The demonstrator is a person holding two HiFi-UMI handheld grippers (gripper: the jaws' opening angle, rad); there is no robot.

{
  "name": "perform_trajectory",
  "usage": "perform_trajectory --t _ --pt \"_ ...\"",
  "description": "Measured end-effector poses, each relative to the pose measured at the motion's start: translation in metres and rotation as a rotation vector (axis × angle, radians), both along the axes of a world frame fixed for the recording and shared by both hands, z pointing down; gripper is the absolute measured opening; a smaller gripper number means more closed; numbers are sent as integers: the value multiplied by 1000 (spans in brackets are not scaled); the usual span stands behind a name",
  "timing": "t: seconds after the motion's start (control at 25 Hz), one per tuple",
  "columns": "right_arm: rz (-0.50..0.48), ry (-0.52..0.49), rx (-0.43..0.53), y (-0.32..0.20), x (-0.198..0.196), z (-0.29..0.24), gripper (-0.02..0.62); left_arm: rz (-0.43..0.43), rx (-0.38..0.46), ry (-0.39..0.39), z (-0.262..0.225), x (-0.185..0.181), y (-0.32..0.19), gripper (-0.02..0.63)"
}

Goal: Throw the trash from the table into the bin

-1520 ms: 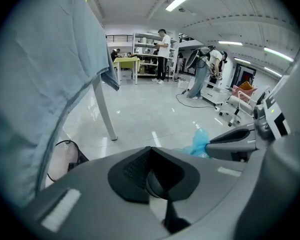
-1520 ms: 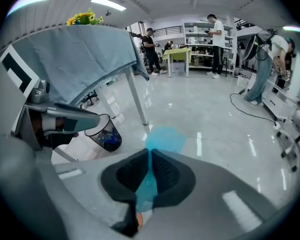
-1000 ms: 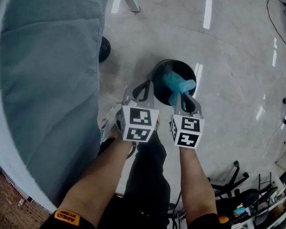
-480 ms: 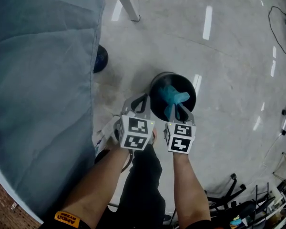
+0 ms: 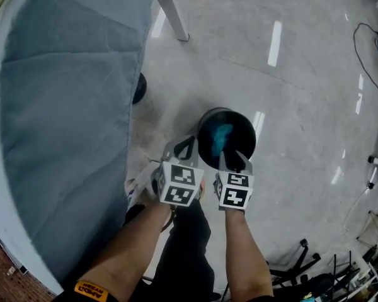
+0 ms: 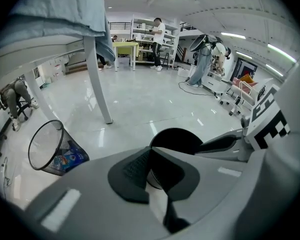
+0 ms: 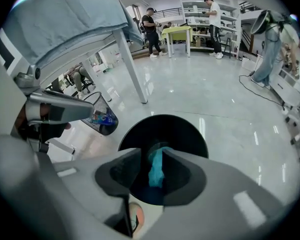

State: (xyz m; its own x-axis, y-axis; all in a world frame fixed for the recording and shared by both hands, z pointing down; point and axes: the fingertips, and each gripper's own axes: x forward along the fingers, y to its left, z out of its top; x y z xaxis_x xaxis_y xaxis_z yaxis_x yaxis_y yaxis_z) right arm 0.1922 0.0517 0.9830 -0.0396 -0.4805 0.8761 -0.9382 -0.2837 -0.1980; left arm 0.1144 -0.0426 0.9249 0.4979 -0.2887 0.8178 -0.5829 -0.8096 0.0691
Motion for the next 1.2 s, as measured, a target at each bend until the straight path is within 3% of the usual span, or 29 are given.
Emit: perform_trajectory --t 0.76,1.2 --pt "25 72 84 12 4 -167 106 -48 -18 87 -147 -2 31 9" --pt "32 85 133 12 -8 -235 97 -55 28 99 -209 -14 29 9"
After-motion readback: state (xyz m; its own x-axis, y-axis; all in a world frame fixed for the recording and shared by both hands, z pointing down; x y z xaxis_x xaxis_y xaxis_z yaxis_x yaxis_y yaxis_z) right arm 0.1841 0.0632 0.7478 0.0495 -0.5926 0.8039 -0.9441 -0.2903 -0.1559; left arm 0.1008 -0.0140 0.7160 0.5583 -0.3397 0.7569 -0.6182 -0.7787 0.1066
